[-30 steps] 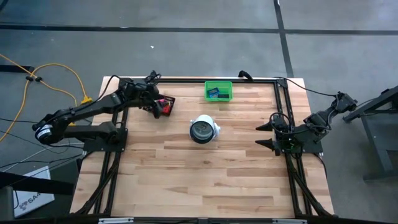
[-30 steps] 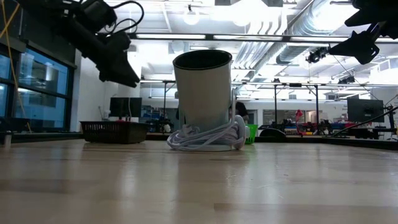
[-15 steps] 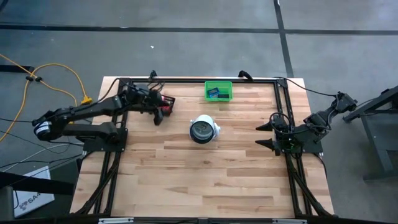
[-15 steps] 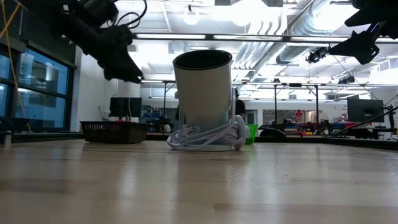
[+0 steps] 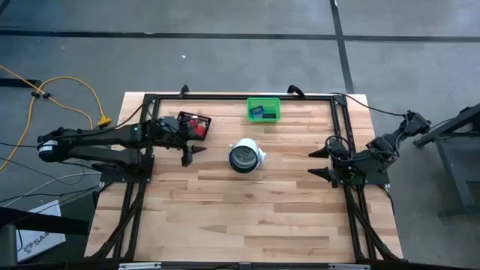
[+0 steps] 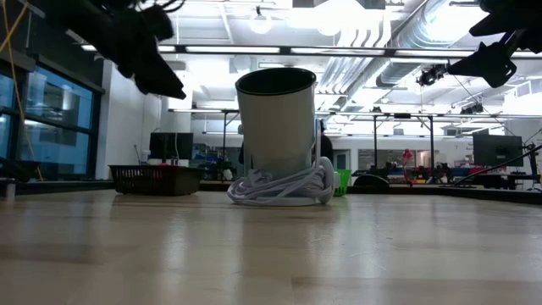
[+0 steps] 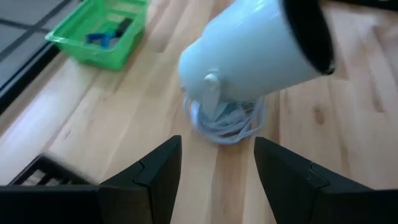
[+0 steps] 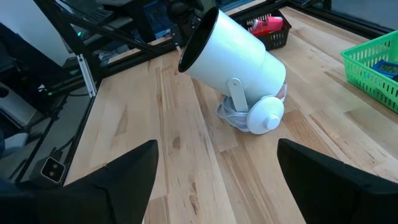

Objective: Pick & Place Office items
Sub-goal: Return to Home Position

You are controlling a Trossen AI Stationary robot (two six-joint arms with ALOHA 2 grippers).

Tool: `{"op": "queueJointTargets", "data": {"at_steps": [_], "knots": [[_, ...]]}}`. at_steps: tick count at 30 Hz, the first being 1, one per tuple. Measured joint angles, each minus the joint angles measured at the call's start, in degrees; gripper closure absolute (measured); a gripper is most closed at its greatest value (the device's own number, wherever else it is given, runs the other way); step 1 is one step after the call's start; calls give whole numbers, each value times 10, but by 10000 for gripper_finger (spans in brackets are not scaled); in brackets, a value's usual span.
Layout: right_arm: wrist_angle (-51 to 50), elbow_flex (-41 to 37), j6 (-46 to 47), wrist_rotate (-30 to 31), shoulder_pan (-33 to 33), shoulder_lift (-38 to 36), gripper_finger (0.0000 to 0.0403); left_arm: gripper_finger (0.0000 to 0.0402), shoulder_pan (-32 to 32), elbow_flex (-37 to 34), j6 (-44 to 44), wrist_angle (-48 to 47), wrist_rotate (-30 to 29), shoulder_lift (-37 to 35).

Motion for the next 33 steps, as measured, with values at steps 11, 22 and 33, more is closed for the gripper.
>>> {"op": "queueJointTargets", "data": {"at_steps": [11,22,33], "knots": [[0,0,0,0,0,0,86,206,-67,-72,-38,-5,-72,-171],[0,0,0,0,0,0,86,206,-118,-205,-22,122,-140,-309],[0,0,0,0,0,0,86,206,-120,-262,-9,125,-156,-412]]}}
